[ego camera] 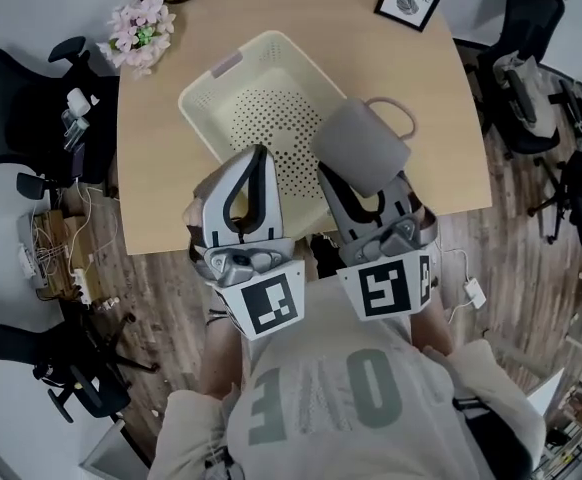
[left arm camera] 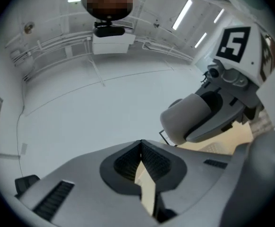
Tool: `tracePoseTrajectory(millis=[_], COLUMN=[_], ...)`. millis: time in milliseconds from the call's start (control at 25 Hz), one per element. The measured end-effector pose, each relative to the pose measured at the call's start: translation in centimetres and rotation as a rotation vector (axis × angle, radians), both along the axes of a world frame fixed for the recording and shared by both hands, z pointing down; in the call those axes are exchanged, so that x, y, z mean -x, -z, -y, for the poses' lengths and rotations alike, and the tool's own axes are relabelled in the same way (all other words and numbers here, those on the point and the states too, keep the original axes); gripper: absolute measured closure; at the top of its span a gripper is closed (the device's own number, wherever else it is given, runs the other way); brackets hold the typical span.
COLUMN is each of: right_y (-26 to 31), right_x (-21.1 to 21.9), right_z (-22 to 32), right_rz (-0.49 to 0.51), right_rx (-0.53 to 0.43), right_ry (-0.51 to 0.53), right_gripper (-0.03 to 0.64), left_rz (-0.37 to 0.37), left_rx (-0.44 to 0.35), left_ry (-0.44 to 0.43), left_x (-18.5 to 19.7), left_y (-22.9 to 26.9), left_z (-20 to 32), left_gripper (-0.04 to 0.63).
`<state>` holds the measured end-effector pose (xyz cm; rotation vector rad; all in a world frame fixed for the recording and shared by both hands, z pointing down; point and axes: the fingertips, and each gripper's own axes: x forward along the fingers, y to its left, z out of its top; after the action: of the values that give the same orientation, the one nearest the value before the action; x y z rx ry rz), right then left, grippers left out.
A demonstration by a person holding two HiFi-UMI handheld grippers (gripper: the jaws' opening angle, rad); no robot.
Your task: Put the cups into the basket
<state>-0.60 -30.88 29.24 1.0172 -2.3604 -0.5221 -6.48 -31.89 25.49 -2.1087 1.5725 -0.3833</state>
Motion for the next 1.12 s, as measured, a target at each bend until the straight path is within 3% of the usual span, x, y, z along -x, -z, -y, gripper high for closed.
tracePoseTrajectory(millis=[120,560,760,960,1120], right_y=[-0.6,-4.4,-5.9,-7.4,-10.0], right_x=[-0.4,1.5,3.3,4.3,4.7], right_z=[2.6,7.1,8.3,9.5,10.5], right_rz=[0.012,-0.035,-0.114,-0.195,-0.342], right_rx=[0.013,0.101,0.124,0.180,0.177], right_ry=[0.020,0.139,0.139,0.113,0.125], right_gripper=[0.580,0.580,0.580,0.580,0.580], left_rz=[0.069,0.176,0.178,0.126,0.094], left_rx=[0.025,0.110,0.115,0.116,0.138], left_ry=[0.001,0.061,0.054,0.019,0.011], left_x=[-0.9,-0.2,1.7,3.1,4.4], left_y=[-1.1,-3.8,-4.0,-4.2,-5.0], left_z=[2.4,6.5,7.8,8.6,9.2], left_gripper=[0.586,0.586,0.586,0.586,0.586])
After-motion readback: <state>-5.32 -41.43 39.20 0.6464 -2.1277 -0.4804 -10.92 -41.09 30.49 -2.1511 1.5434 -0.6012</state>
